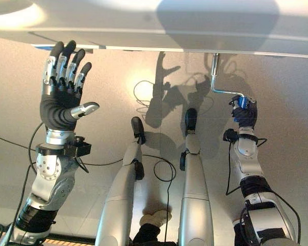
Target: Raise the hospital bed
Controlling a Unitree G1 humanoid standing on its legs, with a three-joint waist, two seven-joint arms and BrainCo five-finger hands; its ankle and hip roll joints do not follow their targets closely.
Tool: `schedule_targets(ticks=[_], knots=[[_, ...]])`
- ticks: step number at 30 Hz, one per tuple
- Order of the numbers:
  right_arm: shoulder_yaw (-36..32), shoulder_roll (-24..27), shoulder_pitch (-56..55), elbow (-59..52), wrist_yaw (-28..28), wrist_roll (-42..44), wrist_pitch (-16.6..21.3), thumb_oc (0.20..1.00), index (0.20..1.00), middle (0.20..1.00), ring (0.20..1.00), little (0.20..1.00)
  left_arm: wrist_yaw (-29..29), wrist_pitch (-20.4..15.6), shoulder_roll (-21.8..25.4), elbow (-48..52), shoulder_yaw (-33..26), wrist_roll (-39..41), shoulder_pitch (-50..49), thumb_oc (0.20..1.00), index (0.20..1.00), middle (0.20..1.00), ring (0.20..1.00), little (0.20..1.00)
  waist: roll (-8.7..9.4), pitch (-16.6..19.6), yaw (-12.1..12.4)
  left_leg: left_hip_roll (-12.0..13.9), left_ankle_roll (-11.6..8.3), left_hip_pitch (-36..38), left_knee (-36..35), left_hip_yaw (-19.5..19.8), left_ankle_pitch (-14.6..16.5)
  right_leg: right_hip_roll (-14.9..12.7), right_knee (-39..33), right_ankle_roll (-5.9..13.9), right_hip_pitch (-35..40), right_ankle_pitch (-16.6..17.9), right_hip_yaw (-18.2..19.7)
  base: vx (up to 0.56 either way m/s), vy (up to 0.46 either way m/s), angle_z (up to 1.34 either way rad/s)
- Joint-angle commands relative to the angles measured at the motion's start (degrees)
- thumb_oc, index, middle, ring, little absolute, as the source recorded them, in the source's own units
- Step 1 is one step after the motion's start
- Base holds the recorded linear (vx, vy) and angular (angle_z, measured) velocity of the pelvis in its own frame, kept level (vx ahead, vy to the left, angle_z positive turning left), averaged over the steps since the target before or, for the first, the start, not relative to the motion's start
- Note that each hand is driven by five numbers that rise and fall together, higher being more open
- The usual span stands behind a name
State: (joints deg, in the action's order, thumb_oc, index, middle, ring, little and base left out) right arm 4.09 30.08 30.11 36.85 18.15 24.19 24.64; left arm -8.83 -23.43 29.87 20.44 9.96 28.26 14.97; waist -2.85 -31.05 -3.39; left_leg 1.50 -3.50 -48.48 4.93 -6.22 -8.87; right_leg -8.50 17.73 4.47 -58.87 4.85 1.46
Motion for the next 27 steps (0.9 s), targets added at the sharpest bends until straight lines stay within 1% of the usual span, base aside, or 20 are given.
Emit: schedule_targets(ticks=[1, 2, 4, 6, 7, 8, 9, 10, 12, 13, 15, 16, 19, 21, 22, 23, 24, 25, 26, 27], knots=[[-8.95, 13.36, 7.97, 13.18, 5.77, 12.22, -1.36, 0.2, 0.2, 0.2, 0.2, 0.2, 0.2, -3.03, 1.26, 5.34, 1.4, -1.02, 1.47, 1.0, 1.0, 1.0, 1.0, 1.0, -3.66, 1.26, 0.39, 1.14, -1.52, 0.65, 5.61, 1.28, 5.29, 2.07, -1.5, 4.78, 3.08, -0.82, -2.35, 0.0, 0.053, -0.01], [-7.6, 14.42, 9.97, 17.2, 4.23, 13.8, -2.22, 0.2, 0.2, 0.2, 0.2, 0.2, 0.1, -2.92, 1.47, 5.39, 1.76, -0.93, 1.86, 1.0, 1.0, 1.0, 1.0, 1.0, -3.86, 1.26, 0.49, 1.13, -1.55, -0.07, 5.51, 1.15, 4.76, 2.0, -1.7, 4.73, 2.36, -0.13, -2.38, 0.01, 0.05, 0.0], [-4.93, 16.35, 12.28, 27.53, 1.43, 14.42, -6.7, 0.2, 0.2, 0.2, 0.2, 0.2, 0.14, -2.56, 2.1, 5.35, 3.09, -0.66, 2.09, 1.0, 1.0, 1.0, 1.0, 1.0, -4.19, 1.26, 1.24, 1.16, -1.65, 0.35, 5.64, 1.15, 5.26, 1.88, -1.29, 4.81, 2.74, -0.72, -2.64, 0.0, 0.0, 0.0], [-1.7, 16.6, 14.75, 32.28, -0.81, 14.21, -9.52, 0.2, 0.2, 0.2, 0.2, 0.2, 0.05, -2.24, 2.32, 5.38, 3.53, -0.76, 2.02, 1.0, 1.0, 1.0, 1.0, 1.0, -4.41, 1.26, 1.54, 1.26, -1.68, -0.02, 5.82, 0.96, 5.27, 1.94, -1.28, 4.71, 2.51, -0.7, -2.61, 0.01, 0.021, 0.05], [-0.47, 16.52, 16.08, 35.64, -3.15, 15.18, -11.5, 0.2, 0.2, 0.2, 0.2, 0.2, 0.07, -1.82, 2.03, 5.11, 3.65, -0.69, 2.32, 1.0, 1.0, 1.0, 1.0, 1.0, -4.43, 1.26, 1.67, 1.2, -1.68, -0.28, 5.95, 0.9, 5.37, 2.03, -1.35, 4.65, 2.38, -0.75, -2.57, 0.0, 0.011, 0.07], [1.2, 16.33, 16.9, 36.98, -4.09, 13.87, -13.0, 0.2, 0.2, 0.2, 0.2, 0.2, 0.13, -1.57, 1.92, 4.79, 4.03, -0.66, 2.66, 1.0, 1.0, 1.0, 1.0, 1.0, -4.42, 1.26, 1.84, 1.23, -1.62, -0.44, 6.26, 0.9, 5.44, 2.0, -1.22, 4.6, 2.28, -0.7, -2.61, 0.01, 0.004, 0.07], [1.42, 16.38, 17.22, 37.19, -4.18, 13.9, -13.01, 0.2, 0.2, 0.2, 0.2, 0.2, 0.13, -1.59, 1.86, 4.75, 3.93, -0.66, 2.68, 1.0, 1.0, 1.0, 1.0, 1.0, -4.45, 1.26, 1.75, 1.24, -1.62, -0.53, 6.32, 0.89, 5.48, 2.01, -1.2, 4.6, 2.21, -0.71, -2.6, 0.0, 0.003, 0.06], [3.99, 14.68, 18.94, 40.61, -7.74, 13.08, -15.95, 0.2, 0.2, 0.2, 0.2, 0.2, 0.76, -1.04, 0.75, 4.03, 4.89, -0.39, 3.94, 1.0, 1.0, 1.0, 1.0, 1.0, -4.95, 1.26, 2.36, 1.16, -1.53, -0.97, 6.71, 1.04, 5.55, 1.94, -0.93, 4.57, 1.95, -0.87, -2.77, 0.0, -0.004, 0.04], [7.92, 12.72, 20.61, 41.3, -10.06, 8.6, -17.97, 0.2, 0.2, 0.2, 0.2, 0.2, 1.24, -0.73, 0.17, 3.89, 4.85, -0.08, 4.79, 1.0, 1.0, 1.0, 1.0, 1.0, -5.01, 1.26, 2.7, 1.18, -1.43, -1.39, 6.93, 0.94, 5.51, 1.92, -0.86, 4.47, 1.65, -0.77, -2.88, 0.0, 0.0, 0.0], [8.64, 11.83, 21.56, 41.92, -10.27, 7.73, -18.64, 0.2, 0.2, 0.2, 0.2, 0.2, 1.45, -0.44, -0.26, 3.55, 4.94, 0.11, 5.26, 1.0, 1.0, 1.0, 1.0, 1.0, -5.08, 1.26, 2.84, 1.17, -1.4, -1.53, 7.11, 0.96, 5.54, 1.9, -0.78, 4.44, 1.57, -0.78, -2.92, 0.0, 0.0, 0.0], [12.45, 8.79, 23.52, 42.85, -12.26, 2.31, -20.47, 0.2, 0.2, 0.2, 0.2, 0.2, 2.01, 0.17, -0.9, 3.08, 4.93, 0.53, 6.26, 1.0, 1.0, 1.0, 1.0, 1.0, -5.15, 1.26, 3.13, 1.09, -1.22, -2.18, 7.51, 0.97, 5.6, 1.92, -0.47, 4.36, 1.06, -0.64, -2.88, 0.0, 0.011, -0.04], [13.17, 6.98, 24.69, 42.87, -12.05, 1.64, -21.09, 0.2, 0.2, 0.2, 0.2, 0.2, 1.85, 0.61, -1.49, 2.94, 4.82, 0.53, 6.57, 1.0, 1.0, 1.0, 1.0, 1.0, -5.18, 1.26, 3.24, 0.98, -1.13, -2.36, 7.65, 0.95, 5.62, 1.95, -0.52, 4.3, 0.95, -0.57, -2.87, 0.01, 0.018, -0.04], [15.19, 1.45, 26.12, 41.7, -13.07, -0.77, -21.89, 0.2, 0.2, 0.2, 0.2, 0.2, 1.81, 1.63, -3.07, 2.61, 4.38, 0.9, 6.81, 1.0, 1.0, 1.0, 1.0, 1.0, -4.96, 1.26, 3.31, 0.8, -0.93, -3.04, 8.14, 1.17, 5.76, 1.89, -0.55, 4.27, 0.44, -0.36, -2.8, 0.01, 0.016, -0.02], [16.2, -1.87, 27.73, 40.75, -12.38, -1.96, -22.08, 0.2, 0.2, 0.2, 0.2, 0.2, 1.12, 2.28, -3.47, 2.62, 4.3, 0.92, 7.18, 1.0, 1.0, 1.0, 1.0, 1.0, -4.88, 1.26, 3.41, 0.71, -0.9, -3.28, 8.24, 1.23, 5.78, 1.82, -0.6, 4.25, 0.33, -0.26, -2.9, 0.0, 0.0, 0.0], [16.23, -1.95, 27.76, 40.75, -12.35, -1.98, -22.1, 0.2, 0.2, 0.2, 0.2, 0.2, 1.11, 2.3, -3.43, 2.64, 4.23, 0.92, 7.14, 1.0, 1.0, 1.0, 1.0, 1.0, -4.84, 1.26, 3.35, 0.71, -0.9, -3.3, 8.24, 1.23, 5.77, 1.81, -0.61, 4.25, 0.31, -0.26, -2.9, 0.0, 0.035, -0.03], [18.23, -6.37, 28.71, 38.9, -11.81, -3.99, -22.13, 0.2, 0.2, 0.2, 0.2, 0.2, 0.38, 2.7, -3.96, 2.39, 4.08, 0.79, 7.22, 1.0, 1.0, 1.0, 1.0, 1.0, -4.66, 1.26, 3.26, 0.63, -0.81, -3.62, 8.4, 1.21, 5.8, 1.68, -0.78, 4.21, 0.27, -0.13, -3.01, 0.0, 0.021, -0.04], [18.23, -6.38, 28.71, 38.89, -11.81, -3.99, -22.14, 0.2, 0.2, 0.2, 0.2, 0.2, 0.38, 2.71, -3.95, 2.39, 4.07, 0.79, 7.21, 1.0, 1.0, 1.0, 1.0, 1.0, -4.65, 1.26, 3.26, 0.62, -0.81, -3.62, 8.4, 1.21, 5.8, 1.68, -0.78, 4.21, 0.27, -0.14, -3.01, 0.0, 0.041, -0.04], [18.89, -8.19, 28.92, 38.41, -12.16, -4.21, -22.17, 0.2, 0.2, 0.2, 0.2, 0.2, 0.24, 2.91, -4.1, 2.29, 3.97, 0.91, 7.42, 1.0, 1.0, 1.0, 1.0, 1.0, -4.72, 1.26, 3.35, 0.53, -0.77, -3.79, 8.42, 1.31, 5.75, 1.58, -0.7, 4.24, 0.12, -0.07, -3.1, 0.0, 0.04, -0.05], [20.81, -11.4, 29.45, 36.55, -12.74, -5.48, -22.42, 0.2, 0.2, 0.2, 0.2, 0.2, -0.1, 3.02, -4.18, 2.28, 3.41, 0.93, 7.19, 1.0, 1.0, 1.0, 1.0, 1.0, -4.58, 1.26, 3.46, 0.4, -0.77, -4.06, 8.46, 1.39, 5.7, 1.48, -0.97, 4.31, 0.11, 0.08, -3.13, 0.0, 0.048, -0.04], [21.21, -12.35, 29.8, 35.94, -12.48, -5.79, -22.4, 0.2, 0.2, 0.2, 0.2, 0.2, -0.18, 3.0, -4.23, 2.34, 3.28, 1.02, 7.19, 1.0, 1.0, 1.0, 1.0, 1.0, -4.5, 1.26, 3.45, 0.36, -0.77, -4.23, 8.55, 1.41, 5.68, 1.42, -1.05, 4.32, 0.14, 0.16, -3.23, -0.01, 0.042, -0.04]])
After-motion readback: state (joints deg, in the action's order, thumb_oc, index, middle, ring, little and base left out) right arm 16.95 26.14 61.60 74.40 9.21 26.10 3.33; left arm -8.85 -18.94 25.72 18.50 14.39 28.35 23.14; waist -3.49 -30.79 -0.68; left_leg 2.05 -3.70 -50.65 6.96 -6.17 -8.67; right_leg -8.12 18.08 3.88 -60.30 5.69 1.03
